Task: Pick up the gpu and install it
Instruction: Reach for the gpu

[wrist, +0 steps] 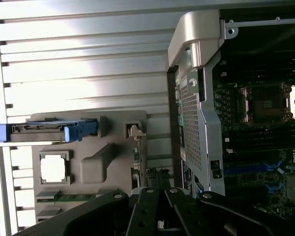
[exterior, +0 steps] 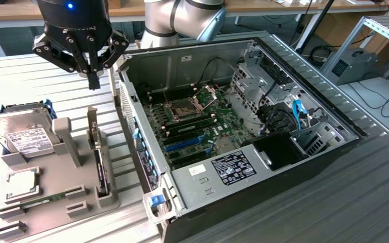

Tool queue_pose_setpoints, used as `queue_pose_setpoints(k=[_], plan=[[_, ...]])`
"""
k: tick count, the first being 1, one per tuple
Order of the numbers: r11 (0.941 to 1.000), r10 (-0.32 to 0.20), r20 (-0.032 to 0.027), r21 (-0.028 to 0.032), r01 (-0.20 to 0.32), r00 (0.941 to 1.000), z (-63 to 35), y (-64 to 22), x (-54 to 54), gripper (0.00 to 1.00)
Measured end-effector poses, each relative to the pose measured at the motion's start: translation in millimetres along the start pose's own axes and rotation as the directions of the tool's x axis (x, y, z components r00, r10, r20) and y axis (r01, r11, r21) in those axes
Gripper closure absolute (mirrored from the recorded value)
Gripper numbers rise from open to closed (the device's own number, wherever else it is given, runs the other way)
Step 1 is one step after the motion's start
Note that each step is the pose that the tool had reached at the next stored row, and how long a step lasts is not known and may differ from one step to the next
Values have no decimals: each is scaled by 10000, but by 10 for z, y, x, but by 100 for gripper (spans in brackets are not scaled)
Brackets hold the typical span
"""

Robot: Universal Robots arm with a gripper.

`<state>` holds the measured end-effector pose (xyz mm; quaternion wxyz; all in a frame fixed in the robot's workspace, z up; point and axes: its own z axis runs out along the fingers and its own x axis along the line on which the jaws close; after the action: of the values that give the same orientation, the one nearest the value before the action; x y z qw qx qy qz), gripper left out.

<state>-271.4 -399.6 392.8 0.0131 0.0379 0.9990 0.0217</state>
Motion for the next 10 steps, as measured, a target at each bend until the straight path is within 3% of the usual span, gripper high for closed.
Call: queue_pose_setpoints(k=[10], plan=[[10000, -1, 0, 0, 1, 10000, -1, -43, -2, 89]])
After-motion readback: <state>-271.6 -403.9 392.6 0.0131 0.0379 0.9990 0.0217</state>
